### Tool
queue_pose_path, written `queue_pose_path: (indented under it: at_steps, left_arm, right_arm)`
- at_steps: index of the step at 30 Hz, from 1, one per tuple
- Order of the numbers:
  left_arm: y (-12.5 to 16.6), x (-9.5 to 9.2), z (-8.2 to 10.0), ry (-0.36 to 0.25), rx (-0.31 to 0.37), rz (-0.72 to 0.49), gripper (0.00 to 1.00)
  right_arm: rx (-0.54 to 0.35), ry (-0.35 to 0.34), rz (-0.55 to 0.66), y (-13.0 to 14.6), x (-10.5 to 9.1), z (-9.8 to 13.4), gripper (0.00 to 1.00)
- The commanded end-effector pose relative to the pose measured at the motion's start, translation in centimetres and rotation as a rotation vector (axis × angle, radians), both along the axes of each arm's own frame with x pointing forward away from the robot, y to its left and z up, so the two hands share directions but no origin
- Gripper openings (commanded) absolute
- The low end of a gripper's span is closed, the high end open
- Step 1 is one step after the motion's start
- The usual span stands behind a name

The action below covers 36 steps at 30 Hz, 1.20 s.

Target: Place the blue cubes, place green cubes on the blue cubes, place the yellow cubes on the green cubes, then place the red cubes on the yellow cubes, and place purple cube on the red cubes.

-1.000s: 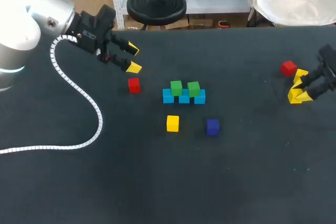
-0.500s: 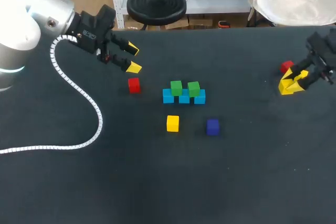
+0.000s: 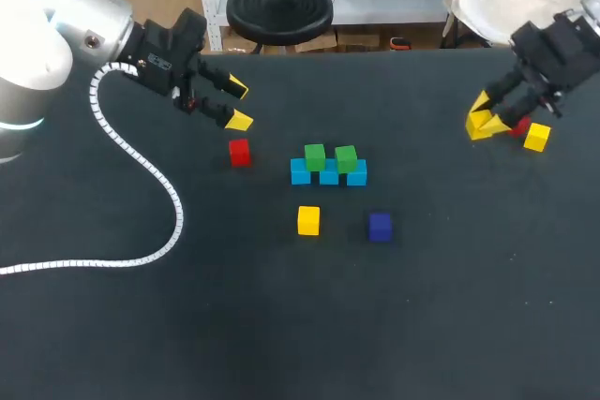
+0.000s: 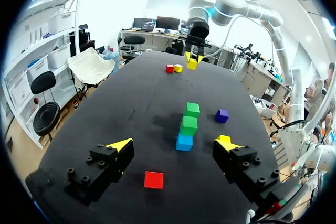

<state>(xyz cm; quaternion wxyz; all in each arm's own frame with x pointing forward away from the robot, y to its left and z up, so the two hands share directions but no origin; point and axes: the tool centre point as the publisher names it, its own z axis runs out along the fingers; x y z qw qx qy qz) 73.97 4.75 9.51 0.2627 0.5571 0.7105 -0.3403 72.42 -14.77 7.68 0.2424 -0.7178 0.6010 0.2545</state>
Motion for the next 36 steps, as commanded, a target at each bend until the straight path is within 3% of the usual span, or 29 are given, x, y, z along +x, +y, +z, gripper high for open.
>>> queue_pose_path:
  at_steps: [1,33,36]
  left_arm:
    - [0.0,0.2,0.0,0.003,0.002,-0.003,1.00]
    - [0.0,0.2,0.0,0.003,0.002,-0.003,1.00]
    - [0.0,0.2,0.0,0.003,0.002,-0.003,1.00]
  right_arm:
    - [-0.007,0.007,0.023,1.0,0.9,0.6,0.00]
    - [-0.007,0.007,0.023,1.0,0.9,0.6,0.00]
    - [0.014,-0.017,0.037,3.3,2.8,1.7,0.00]
